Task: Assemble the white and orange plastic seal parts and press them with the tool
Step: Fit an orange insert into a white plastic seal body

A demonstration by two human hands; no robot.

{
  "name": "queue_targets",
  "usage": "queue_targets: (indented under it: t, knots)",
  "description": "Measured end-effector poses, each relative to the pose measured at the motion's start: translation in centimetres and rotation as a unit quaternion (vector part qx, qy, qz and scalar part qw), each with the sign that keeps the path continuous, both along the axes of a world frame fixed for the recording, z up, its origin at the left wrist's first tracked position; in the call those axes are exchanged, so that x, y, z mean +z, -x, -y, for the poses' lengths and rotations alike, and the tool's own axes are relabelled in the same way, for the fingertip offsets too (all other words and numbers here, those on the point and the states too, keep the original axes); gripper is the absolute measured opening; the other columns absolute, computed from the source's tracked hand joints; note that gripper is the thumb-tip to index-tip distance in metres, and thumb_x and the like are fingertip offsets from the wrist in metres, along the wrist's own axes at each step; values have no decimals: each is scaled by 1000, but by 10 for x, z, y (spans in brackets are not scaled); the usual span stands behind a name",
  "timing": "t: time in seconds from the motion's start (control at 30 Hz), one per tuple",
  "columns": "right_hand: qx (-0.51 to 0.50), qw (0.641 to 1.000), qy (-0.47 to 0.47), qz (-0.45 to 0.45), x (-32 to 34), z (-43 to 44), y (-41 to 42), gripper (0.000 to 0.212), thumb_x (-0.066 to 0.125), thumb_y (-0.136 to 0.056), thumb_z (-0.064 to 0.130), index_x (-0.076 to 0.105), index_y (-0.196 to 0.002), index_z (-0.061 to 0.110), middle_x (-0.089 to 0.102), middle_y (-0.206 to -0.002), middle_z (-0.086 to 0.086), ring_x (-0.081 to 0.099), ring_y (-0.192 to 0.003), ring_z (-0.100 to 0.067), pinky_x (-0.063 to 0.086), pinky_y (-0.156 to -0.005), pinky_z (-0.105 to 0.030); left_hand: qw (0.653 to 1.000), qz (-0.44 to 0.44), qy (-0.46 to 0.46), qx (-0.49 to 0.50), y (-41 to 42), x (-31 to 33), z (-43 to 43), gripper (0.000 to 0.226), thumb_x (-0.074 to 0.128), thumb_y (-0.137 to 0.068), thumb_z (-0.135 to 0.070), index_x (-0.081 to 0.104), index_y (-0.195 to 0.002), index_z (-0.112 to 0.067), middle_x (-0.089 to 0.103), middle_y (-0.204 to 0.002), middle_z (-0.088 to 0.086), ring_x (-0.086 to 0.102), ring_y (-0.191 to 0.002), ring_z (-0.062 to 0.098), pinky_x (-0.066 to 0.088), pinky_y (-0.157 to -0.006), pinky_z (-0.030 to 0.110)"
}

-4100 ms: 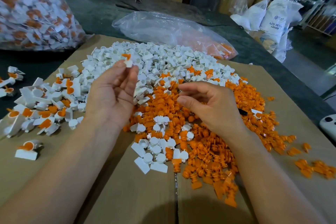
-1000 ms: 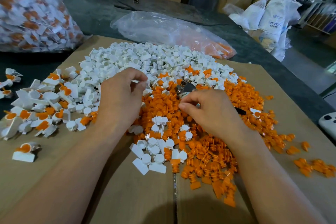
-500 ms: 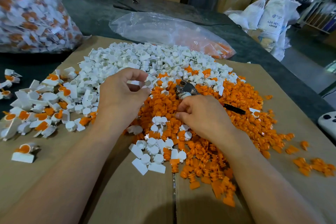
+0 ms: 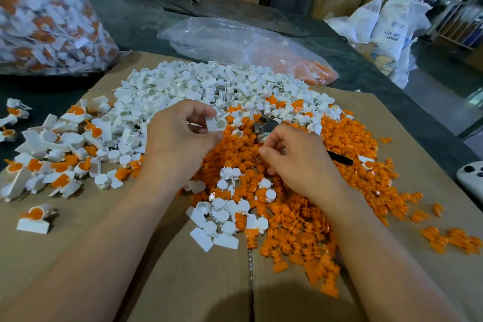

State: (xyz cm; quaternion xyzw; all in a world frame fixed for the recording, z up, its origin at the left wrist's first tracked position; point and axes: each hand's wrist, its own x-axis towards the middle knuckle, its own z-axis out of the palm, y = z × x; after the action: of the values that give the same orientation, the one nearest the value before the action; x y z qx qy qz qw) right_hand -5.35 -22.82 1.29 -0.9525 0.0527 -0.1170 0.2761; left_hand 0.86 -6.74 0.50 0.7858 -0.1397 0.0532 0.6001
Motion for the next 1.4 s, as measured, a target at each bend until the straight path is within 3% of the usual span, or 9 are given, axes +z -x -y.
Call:
queue_targets:
  t: [0.07,0.2,0.3,0.37,0.5,0.73,0.97,1.1,1.4]
  knots:
    - [2,999,-43,8,1,0,0,23,59,-88,19,47,-73,31,59,-76,9,62,-73,-13,53,-69,-32,1000,-2,0,-1,1,0,0,33,78,-72,-9,58,-73,-35,61,-74,-7,59,-60,3,52,-61,23]
    - [7,994,-105,44,3,0,2,29,62,-85,13,49,-74,36,58,-77,12,61,-74,-8,48,-62,-12,999,-29,22,-31,3,-1,2,25,75,-75,-11,64,-78,-33,66,-74,-1,65,-66,14,54,-68,25]
    - [12,987,-143,76,5,-2,3,28,64,-84,11,53,-74,36,59,-76,12,61,-73,-9,49,-63,-13,996,-49,46,-66,4,-1,2,25,69,-81,-7,65,-84,-31,70,-73,0,70,-69,17,56,-76,32]
    - [12,981,-167,101,5,-4,4,29,65,-83,10,55,-74,35,60,-74,12,61,-72,-9,51,-65,-18,994,-57,59,-76,4,-2,3,22,69,-79,-3,64,-81,-24,66,-65,0,70,-66,22,58,-71,33]
    - [22,971,-189,145,6,-7,5,29,67,-81,9,56,-74,36,61,-71,13,61,-68,-6,50,-63,-15,988,-84,91,-90,5,-2,5,19,69,-77,4,61,-73,-13,59,-49,-4,67,-54,16,58,-56,25]
    - [53,969,-179,162,3,-12,4,33,68,-79,6,57,-74,36,61,-71,13,59,-66,-2,48,-61,-12,987,-81,83,-109,9,-3,9,21,70,-76,5,62,-72,-15,62,-53,-1,67,-53,14,58,-58,31]
    - [51,971,-148,182,0,-12,3,34,68,-78,5,56,-73,36,58,-67,16,57,-65,2,44,-58,-7,985,-79,89,-129,13,1,10,25,71,-74,7,62,-71,-16,61,-50,-9,64,-50,8,54,-54,17]
    - [41,973,-125,190,-1,-12,2,31,69,-77,5,56,-73,32,57,-66,16,57,-65,1,44,-57,-6,982,-79,99,-141,16,2,12,22,70,-74,8,63,-71,-13,62,-58,2,65,-53,13,53,-54,17]
    - [61,973,-133,181,-3,-11,2,17,72,-76,10,66,-88,21,58,-71,19,58,-69,7,44,-62,-5,978,-85,123,-145,14,2,9,19,68,-76,7,65,-71,-11,66,-55,-2,66,-52,10,52,-51,16]
